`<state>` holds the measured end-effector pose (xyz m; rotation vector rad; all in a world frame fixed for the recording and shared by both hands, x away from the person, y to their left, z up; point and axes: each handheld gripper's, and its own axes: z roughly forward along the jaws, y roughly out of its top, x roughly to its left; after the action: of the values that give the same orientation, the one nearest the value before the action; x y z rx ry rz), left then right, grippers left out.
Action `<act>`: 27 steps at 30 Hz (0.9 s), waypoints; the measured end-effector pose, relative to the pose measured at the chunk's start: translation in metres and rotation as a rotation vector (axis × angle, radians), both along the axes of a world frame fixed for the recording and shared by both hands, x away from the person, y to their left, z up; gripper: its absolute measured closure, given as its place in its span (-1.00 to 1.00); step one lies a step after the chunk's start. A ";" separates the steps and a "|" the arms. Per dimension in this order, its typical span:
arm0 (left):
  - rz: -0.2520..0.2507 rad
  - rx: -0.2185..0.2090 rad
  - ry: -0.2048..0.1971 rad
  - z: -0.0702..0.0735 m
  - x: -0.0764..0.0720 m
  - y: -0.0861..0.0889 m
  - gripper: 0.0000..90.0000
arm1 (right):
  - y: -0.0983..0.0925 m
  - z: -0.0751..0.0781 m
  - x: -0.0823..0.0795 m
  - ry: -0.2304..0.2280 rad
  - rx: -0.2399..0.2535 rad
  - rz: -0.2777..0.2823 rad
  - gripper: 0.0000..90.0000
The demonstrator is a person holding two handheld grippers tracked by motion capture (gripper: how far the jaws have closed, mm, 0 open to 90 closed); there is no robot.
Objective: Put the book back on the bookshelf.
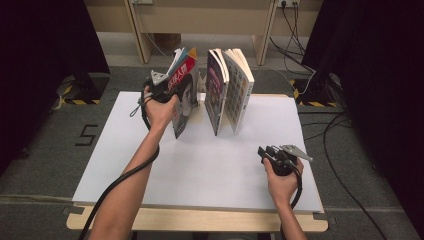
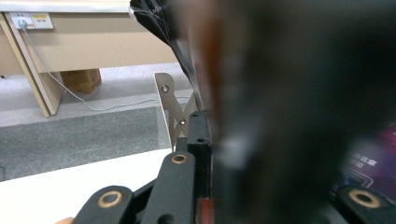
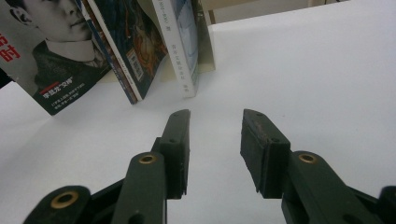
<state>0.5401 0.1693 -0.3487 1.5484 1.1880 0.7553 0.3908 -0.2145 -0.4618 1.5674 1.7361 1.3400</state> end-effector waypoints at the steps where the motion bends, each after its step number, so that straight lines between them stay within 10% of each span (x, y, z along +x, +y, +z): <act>1: 0.002 0.002 0.004 0.000 0.000 -0.001 0.84 | 0.000 0.000 0.000 0.004 0.006 -0.003 0.40; 9: 0.014 -0.022 0.015 0.001 0.000 -0.003 0.91 | 0.002 -0.001 0.000 -0.002 0.000 0.004 0.40; 27: 0.025 -0.099 -0.122 -0.014 0.005 -0.008 0.92 | -0.001 -0.001 0.000 0.000 0.004 -0.003 0.40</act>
<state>0.5456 0.1615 -0.3632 1.3892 1.1394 0.7842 0.3906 -0.2154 -0.4623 1.5720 1.7312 1.3423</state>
